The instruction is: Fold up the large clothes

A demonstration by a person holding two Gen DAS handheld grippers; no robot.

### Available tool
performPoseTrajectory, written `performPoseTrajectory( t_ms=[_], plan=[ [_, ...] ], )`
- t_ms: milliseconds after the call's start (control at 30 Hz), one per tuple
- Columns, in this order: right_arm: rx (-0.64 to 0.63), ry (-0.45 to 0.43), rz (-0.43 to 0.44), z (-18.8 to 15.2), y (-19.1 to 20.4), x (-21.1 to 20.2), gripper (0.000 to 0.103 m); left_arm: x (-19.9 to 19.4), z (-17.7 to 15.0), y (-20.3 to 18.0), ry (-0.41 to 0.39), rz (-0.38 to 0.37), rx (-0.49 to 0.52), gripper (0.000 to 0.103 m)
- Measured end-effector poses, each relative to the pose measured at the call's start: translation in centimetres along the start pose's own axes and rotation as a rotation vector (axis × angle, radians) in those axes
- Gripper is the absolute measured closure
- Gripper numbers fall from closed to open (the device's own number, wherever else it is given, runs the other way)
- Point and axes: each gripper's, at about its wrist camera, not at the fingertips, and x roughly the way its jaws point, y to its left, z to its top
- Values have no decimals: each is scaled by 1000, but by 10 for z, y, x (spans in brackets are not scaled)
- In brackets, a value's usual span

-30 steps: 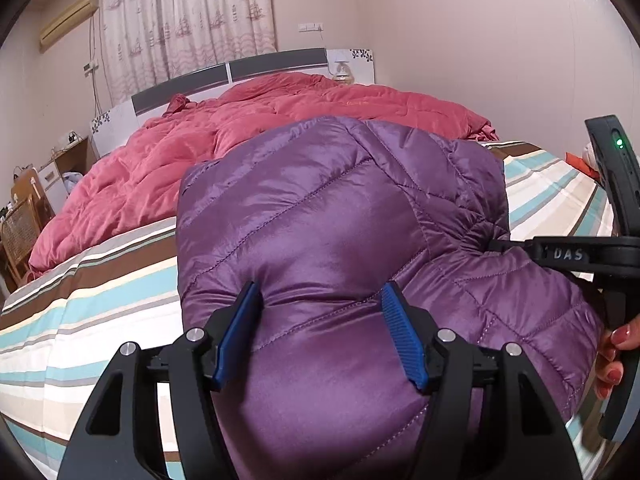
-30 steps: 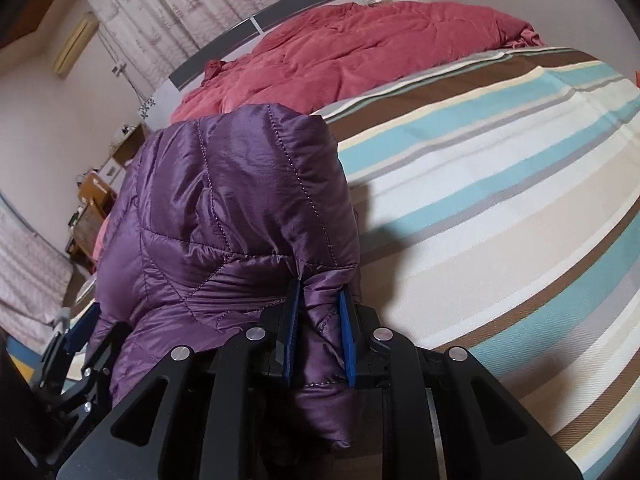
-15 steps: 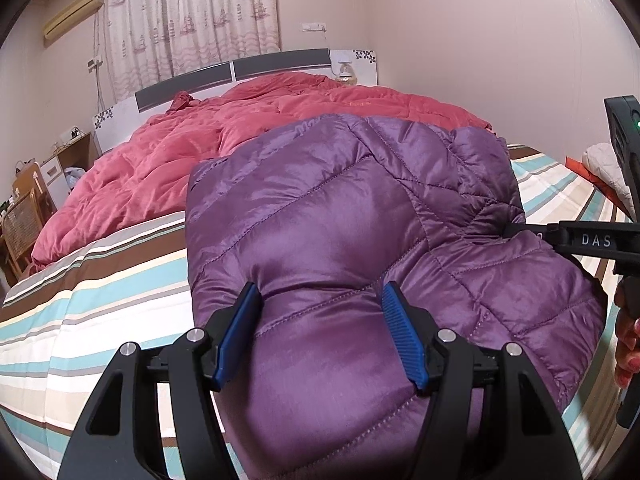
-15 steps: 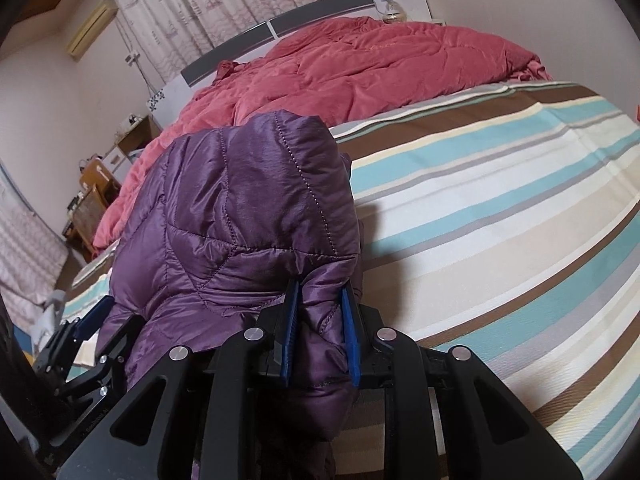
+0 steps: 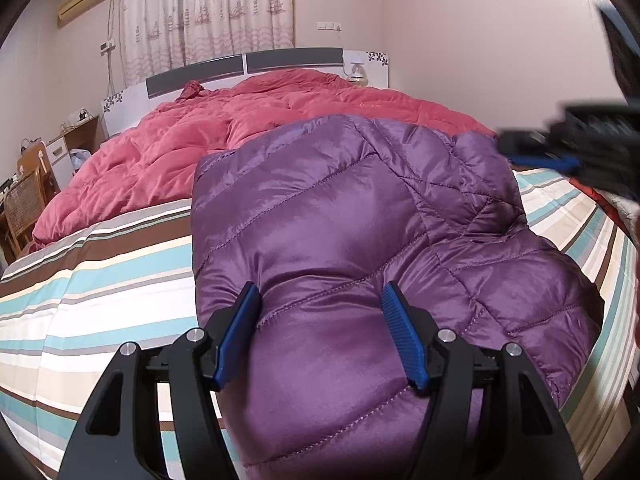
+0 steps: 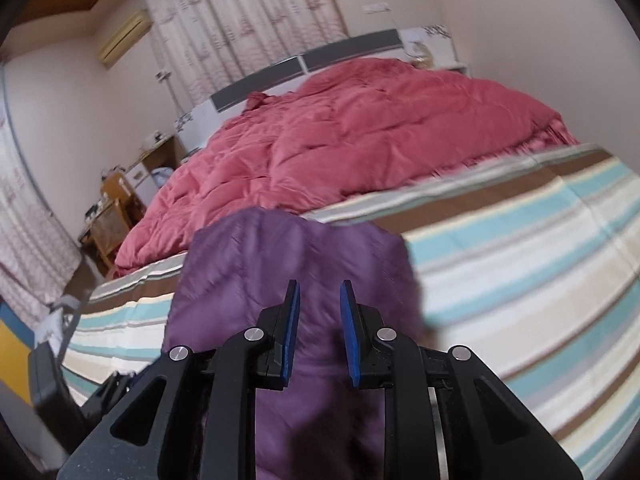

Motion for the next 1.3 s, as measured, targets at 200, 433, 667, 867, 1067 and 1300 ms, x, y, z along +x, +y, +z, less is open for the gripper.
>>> performPoseTrajectory(
  t_ms=[200,433,667,867,1067,1300],
  plan=[
    [-93,70,-89,6,8,59,83,2,-1,1,0,-10,-5,40],
    [-101,128,-132,-18,-14,103,83,7,-3,-1,-13,-18,3,40],
    [-73,136,-114,-22,-22,107,83,1,35,22,45,-43,-153,40],
    [-70,134,-109,-24,-23,108,83,42,74,37,143,98,-203,40],
    [-85,135,-112,-25,-23,111,83,96,87,23,191,199,-64,34],
    [-74,155,-110,-25,-24,122,83,129,71,46,251,142,-155,20]
  ],
)
